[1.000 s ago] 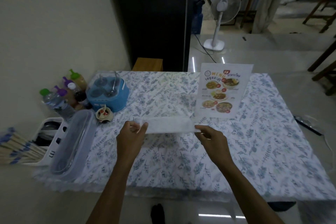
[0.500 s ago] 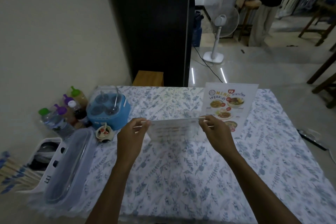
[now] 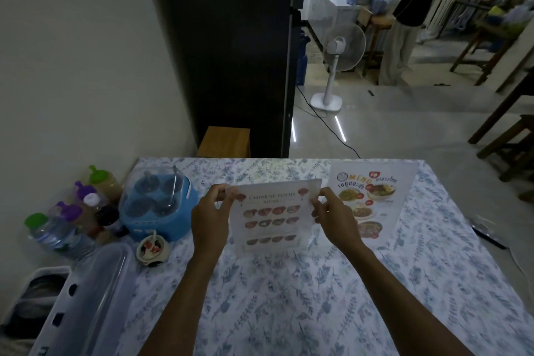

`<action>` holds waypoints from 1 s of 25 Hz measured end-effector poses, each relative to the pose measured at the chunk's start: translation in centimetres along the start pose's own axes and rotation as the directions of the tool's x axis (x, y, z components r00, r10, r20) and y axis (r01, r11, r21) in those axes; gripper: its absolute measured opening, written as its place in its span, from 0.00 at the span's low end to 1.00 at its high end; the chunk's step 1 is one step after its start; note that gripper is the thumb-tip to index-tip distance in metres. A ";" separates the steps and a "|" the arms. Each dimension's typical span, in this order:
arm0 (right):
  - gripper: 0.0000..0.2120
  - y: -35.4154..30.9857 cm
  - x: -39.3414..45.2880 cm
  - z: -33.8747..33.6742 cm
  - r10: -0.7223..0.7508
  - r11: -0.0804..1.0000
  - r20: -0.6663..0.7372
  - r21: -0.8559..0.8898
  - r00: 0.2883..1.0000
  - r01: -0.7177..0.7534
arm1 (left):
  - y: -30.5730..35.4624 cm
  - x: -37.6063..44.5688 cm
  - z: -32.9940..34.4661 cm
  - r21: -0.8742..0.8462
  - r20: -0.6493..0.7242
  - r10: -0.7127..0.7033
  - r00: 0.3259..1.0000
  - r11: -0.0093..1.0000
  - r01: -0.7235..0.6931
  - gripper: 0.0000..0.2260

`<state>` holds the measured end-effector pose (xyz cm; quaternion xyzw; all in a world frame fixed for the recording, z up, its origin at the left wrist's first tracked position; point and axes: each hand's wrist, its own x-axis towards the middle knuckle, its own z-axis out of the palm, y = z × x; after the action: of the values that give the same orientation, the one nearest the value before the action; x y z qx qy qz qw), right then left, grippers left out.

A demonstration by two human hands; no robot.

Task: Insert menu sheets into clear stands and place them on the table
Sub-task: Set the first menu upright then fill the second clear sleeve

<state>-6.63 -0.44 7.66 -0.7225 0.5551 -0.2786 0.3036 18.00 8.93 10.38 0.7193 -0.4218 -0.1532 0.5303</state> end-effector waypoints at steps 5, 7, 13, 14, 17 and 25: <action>0.05 0.2 1.0 1.5 0.059 0.998 0.024 -0.036 0.998 -0.059 | -1.1 2.1 0.7 -0.012 0.034 -0.004 0.999 1.000 0.004 0.07; 0.07 0.1 1.2 2.2 0.089 0.996 0.033 -0.036 0.996 -0.088 | -1.4 2.5 1.0 -0.031 0.041 -0.015 0.999 0.999 0.016 0.08; 0.10 0.0 2.2 3.5 0.149 0.989 0.023 -0.020 0.989 -0.149 | -2.9 3.5 1.6 -0.072 0.086 -0.052 0.995 0.996 0.058 0.08; 0.10 0.0 2.4 3.6 0.160 0.987 0.022 -0.018 0.987 -0.160 | -3.2 3.7 1.6 -0.073 0.093 -0.054 0.994 0.995 0.061 0.09; 0.10 -0.1 2.9 3.8 0.175 0.985 0.030 -0.020 0.984 -0.174 | -3.8 4.0 1.9 -0.098 0.110 -0.072 0.991 0.992 0.083 0.08; 0.07 -0.3 2.8 4.1 0.180 0.983 0.055 0.027 0.982 -0.181 | -4.8 3.1 1.9 -0.117 0.180 -0.082 0.980 0.988 0.104 0.06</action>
<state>-2.77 -2.62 5.32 -0.6713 0.6058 -0.2398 0.3534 20.71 5.76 6.01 0.6871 -0.4222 -0.2666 0.5278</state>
